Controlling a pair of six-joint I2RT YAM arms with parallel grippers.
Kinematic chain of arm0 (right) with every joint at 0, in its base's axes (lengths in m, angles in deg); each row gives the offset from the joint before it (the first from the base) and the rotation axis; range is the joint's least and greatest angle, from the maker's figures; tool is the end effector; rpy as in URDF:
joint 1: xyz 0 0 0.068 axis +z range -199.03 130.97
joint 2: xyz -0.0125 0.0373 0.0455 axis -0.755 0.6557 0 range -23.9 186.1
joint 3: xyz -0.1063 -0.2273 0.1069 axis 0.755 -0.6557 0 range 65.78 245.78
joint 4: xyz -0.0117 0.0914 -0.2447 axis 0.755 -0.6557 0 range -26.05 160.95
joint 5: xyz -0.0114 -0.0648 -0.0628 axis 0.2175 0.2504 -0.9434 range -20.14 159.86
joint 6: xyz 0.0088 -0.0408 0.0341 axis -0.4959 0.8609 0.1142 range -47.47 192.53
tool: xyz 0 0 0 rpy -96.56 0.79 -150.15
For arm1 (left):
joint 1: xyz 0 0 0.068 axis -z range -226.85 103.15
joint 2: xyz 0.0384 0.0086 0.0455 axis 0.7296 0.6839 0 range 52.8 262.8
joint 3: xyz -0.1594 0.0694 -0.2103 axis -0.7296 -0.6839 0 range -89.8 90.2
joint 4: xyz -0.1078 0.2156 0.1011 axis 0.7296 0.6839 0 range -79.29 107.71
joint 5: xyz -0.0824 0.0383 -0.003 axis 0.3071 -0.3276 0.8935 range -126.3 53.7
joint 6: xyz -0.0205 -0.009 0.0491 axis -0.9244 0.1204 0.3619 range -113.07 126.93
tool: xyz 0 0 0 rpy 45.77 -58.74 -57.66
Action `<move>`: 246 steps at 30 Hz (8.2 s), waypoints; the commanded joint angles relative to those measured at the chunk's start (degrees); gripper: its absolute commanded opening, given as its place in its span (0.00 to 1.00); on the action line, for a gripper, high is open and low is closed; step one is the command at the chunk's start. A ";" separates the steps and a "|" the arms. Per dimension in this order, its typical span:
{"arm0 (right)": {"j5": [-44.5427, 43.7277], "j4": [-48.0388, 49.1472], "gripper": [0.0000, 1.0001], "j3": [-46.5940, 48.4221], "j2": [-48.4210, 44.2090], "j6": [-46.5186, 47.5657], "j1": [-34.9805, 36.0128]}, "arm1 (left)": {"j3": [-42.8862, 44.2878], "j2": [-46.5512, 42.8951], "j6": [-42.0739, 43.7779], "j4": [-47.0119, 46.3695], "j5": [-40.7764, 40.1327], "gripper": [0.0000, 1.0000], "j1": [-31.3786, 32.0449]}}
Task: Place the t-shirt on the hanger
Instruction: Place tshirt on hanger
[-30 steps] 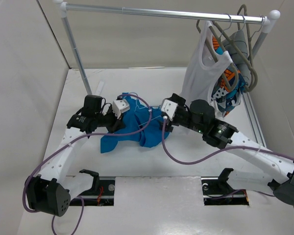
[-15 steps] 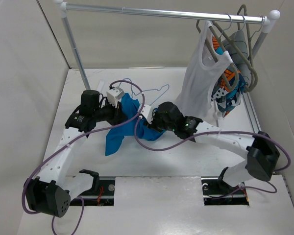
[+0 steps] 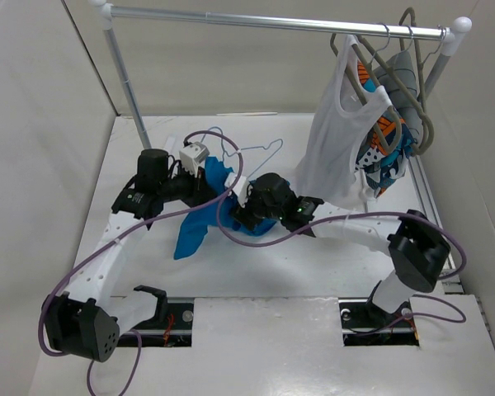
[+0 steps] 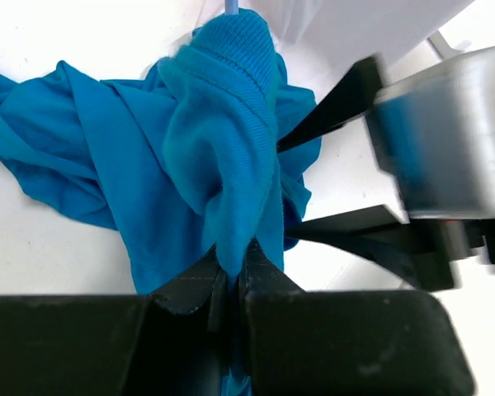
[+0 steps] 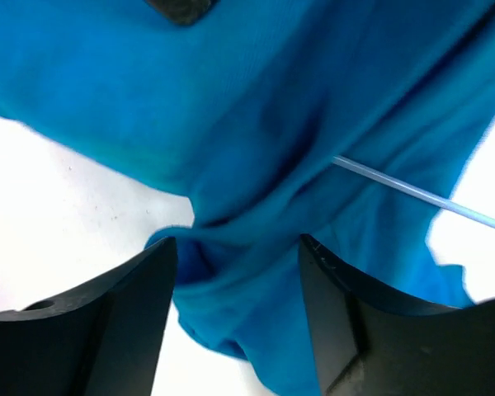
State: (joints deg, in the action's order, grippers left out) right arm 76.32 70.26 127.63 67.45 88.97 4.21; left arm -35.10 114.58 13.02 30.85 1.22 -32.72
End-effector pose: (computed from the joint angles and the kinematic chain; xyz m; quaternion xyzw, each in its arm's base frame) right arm 0.2143 0.2937 0.2539 -0.5175 0.6943 0.2034 0.4569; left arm 0.2240 -0.0789 0.3288 0.3068 0.7663 -0.3085 0.4727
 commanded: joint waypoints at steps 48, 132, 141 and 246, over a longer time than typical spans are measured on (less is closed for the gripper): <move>2.31 -10.92 0.00 -4.29 -20.00 11.58 -17.04 | -1.52 -3.86 52.72 20.03 3.17 0.00 -6.23; -35.87 2.97 0.00 22.87 -16.65 -14.25 -1.30 | 15.44 -6.75 8.59 -0.72 21.40 1.00 -11.49; -40.83 6.67 0.00 17.71 -13.32 -24.07 2.93 | 17.38 -8.69 21.41 13.43 10.73 1.00 -11.49; 2.32 12.13 1.00 25.25 4.99 -12.43 -9.19 | -3.36 -8.96 -3.62 -8.71 -16.34 0.00 -1.47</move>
State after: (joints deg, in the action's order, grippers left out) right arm 74.13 84.05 150.69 76.72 66.68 -5.11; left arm -39.41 107.56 12.96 28.08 -16.71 -32.92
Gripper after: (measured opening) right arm 0.995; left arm 0.053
